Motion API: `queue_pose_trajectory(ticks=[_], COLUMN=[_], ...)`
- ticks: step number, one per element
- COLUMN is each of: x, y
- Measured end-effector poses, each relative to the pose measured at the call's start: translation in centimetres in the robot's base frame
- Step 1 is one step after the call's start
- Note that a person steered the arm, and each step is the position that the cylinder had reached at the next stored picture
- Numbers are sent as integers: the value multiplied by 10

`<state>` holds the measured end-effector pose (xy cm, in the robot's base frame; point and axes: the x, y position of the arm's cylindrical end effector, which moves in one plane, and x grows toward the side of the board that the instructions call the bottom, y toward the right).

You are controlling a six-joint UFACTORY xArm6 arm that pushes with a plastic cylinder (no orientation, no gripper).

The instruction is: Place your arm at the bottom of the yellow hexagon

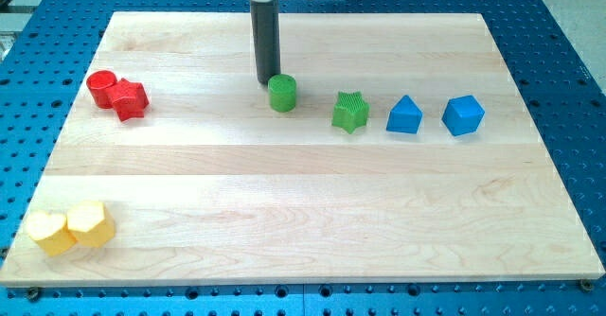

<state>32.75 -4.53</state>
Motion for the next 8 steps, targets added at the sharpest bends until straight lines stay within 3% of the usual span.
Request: queue_pose_trajectory(ticks=[4, 5, 7, 8], x=[35, 20, 86, 120], y=[35, -12, -124, -122])
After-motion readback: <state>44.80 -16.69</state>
